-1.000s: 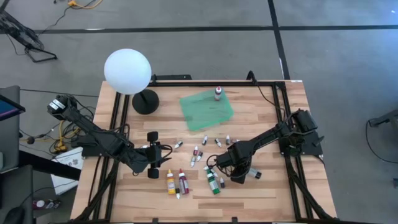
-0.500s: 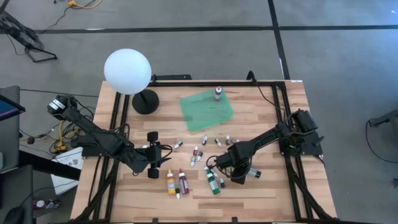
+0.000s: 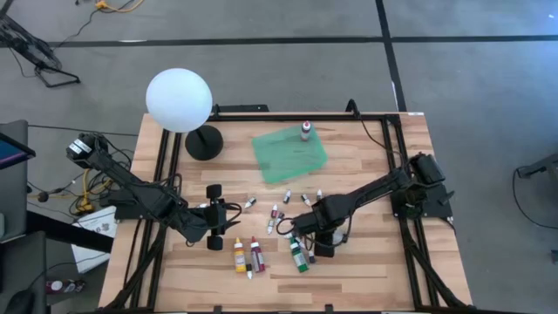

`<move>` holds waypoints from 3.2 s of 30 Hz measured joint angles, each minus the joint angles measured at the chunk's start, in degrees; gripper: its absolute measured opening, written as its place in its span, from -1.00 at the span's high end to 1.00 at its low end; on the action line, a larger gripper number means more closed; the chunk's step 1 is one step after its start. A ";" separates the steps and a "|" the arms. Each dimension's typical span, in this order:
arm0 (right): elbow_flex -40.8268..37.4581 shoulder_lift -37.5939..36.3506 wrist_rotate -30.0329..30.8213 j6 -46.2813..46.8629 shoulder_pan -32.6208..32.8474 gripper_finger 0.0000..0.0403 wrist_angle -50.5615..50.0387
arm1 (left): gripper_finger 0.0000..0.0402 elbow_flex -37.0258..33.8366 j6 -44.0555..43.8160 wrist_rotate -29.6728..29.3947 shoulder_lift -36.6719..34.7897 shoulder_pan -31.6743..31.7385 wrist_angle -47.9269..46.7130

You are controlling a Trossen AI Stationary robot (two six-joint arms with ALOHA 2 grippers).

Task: Pick & Place food coloring
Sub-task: Put the black food coloring bottle into the green bin

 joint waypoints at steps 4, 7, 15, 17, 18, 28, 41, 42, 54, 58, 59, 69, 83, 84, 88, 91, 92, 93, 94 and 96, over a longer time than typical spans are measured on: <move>2.16 -2.20 2.35 -2.66 -1.19 0.40 -0.44 | 0.18 0.00 0.00 0.00 0.01 0.02 0.00; 2.30 -5.64 4.42 -3.23 -2.12 0.39 -0.56 | 0.18 0.00 0.00 0.00 0.01 0.00 -0.09; 2.39 -17.04 11.97 -6.22 -3.50 0.39 0.18 | 0.18 -0.02 0.00 0.00 0.01 0.00 -0.22; 2.39 -19.75 14.48 -7.12 -3.56 0.40 0.31 | 0.18 -0.02 0.00 0.00 0.01 0.00 -0.18; 2.39 -21.15 15.80 -7.39 -3.56 0.40 0.37 | 0.18 -0.02 0.00 0.00 0.01 0.01 -0.20; 2.37 -32.71 27.99 -8.85 -3.45 0.38 -2.26 | 0.18 -0.02 0.00 0.00 0.01 0.02 -0.20; -11.81 -51.18 38.02 -1.07 -1.32 0.38 -2.45 | 0.18 -0.02 0.00 0.01 0.01 0.01 -0.23; -14.18 -53.20 38.81 -0.28 -0.74 0.38 -1.44 | 0.18 -0.02 0.00 0.02 0.01 0.02 -0.24; -45.77 -74.37 51.68 -1.80 1.69 0.34 29.27 | 0.18 -0.02 0.04 -0.07 0.01 0.02 0.37; -54.14 -76.18 52.37 -8.13 -1.25 0.37 47.51 | 0.18 -0.02 0.07 -0.13 0.01 0.02 0.42; -55.82 -75.90 52.31 -9.77 -2.22 0.37 52.02 | 0.18 -0.02 0.07 -0.13 0.01 0.02 0.44; -61.72 -63.65 43.50 -16.32 -14.37 0.34 81.43 | 0.18 -0.02 0.89 -0.37 0.01 0.02 1.20; -60.24 -35.54 32.12 -17.93 -31.79 0.36 111.91 | 0.18 -0.02 1.03 -0.34 0.01 0.02 1.31; -59.50 -33.72 32.08 -17.89 -32.74 0.36 112.08 | 0.18 -0.02 1.05 -0.35 0.01 0.02 1.31; -55.89 -27.16 30.10 -17.88 -35.40 0.34 112.14 | 0.18 -0.02 1.03 -0.33 0.01 0.02 1.29; -53.21 -23.20 29.07 -17.92 -36.75 0.35 112.12 | 0.18 -0.02 1.04 -0.33 0.01 0.02 1.29; -52.33 -22.08 29.05 -18.08 -37.13 0.36 112.10 | 0.18 -0.02 1.05 -0.33 0.01 0.02 1.29; -51.59 -21.16 29.06 -18.29 -37.54 0.36 112.12 | 0.18 -0.02 1.05 -0.33 0.01 0.02 1.29; -50.88 -20.28 29.07 -18.32 -37.90 0.37 112.17 | 0.18 -0.02 1.05 -0.33 0.01 0.02 1.29; -49.70 -18.57 29.07 -18.30 -38.68 0.37 112.15 | 0.18 -0.02 1.05 -0.31 0.01 0.02 1.25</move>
